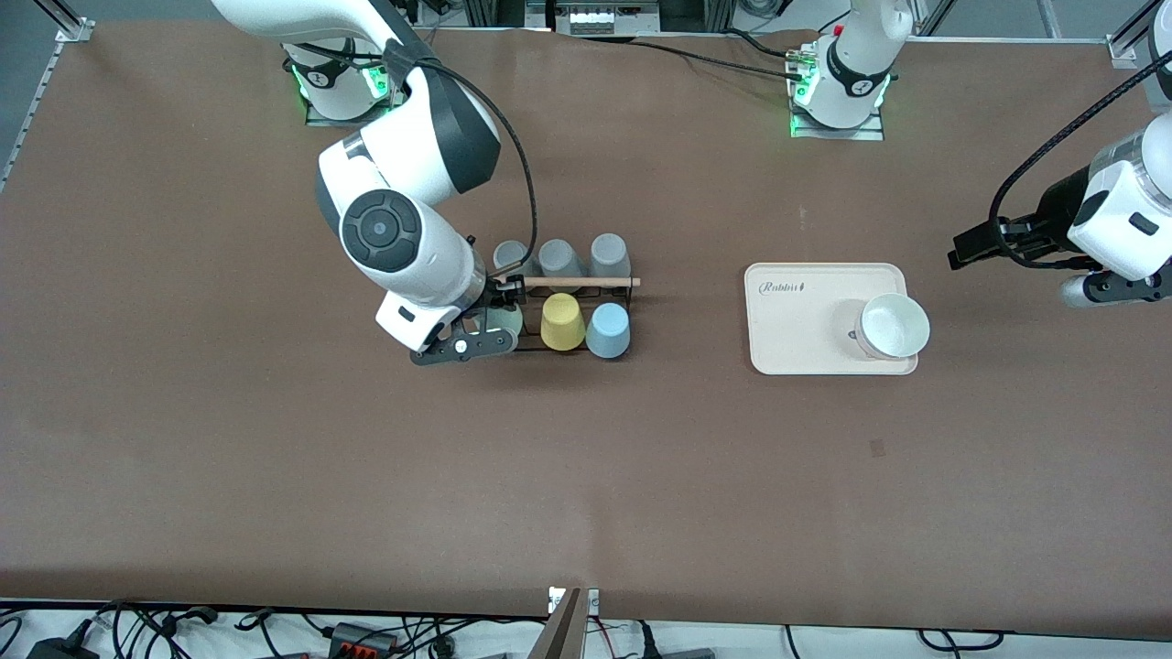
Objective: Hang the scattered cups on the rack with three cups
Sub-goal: 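Carry the teal cup to the rack beside the yellow cup, then hang the teal cup on the rack peg and open the right gripper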
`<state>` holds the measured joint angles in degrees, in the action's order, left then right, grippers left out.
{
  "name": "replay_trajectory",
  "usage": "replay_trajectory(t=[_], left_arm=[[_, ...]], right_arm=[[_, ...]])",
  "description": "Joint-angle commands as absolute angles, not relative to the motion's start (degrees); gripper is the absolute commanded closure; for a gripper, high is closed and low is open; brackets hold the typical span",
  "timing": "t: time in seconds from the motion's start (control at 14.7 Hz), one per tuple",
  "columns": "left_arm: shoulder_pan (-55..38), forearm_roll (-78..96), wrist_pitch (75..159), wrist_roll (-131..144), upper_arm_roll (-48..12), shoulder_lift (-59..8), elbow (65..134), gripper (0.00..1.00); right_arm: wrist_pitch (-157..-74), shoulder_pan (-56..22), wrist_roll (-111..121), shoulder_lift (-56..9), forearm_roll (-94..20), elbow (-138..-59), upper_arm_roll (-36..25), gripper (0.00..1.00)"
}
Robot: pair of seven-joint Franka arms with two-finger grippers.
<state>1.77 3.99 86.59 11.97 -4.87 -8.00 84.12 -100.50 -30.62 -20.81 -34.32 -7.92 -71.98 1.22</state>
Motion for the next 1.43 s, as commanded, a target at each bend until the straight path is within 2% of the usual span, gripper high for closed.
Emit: replay_trajectory(t=[0.0, 0.68, 1.29, 1.36], left_arm=[[2.20, 4.75, 85.78, 11.07, -5.01, -7.65, 83.94, 0.00], [4.57, 5.19, 85.78, 8.97, -4.40, -4.75, 83.50, 0.00], [2.90, 4.57, 86.49, 8.79, -5.80, -7.03, 84.02, 0.00], [2.90, 4.57, 86.31, 8.79, -5.80, -7.03, 84.11, 0.00]], right_arm=[[-99.93, -32.43, -24.16, -36.38, -8.79, -69.78, 0.97, 0.90], [-99.05, -32.70, -24.52, -39.11, -8.00, -69.96, 0.62, 0.90], [-101.24, -32.52, -24.43, -42.71, -8.09, -69.70, 0.44, 0.90], [-101.60, -32.52, -24.52, -42.89, -8.17, -69.70, 0.44, 0.83]])
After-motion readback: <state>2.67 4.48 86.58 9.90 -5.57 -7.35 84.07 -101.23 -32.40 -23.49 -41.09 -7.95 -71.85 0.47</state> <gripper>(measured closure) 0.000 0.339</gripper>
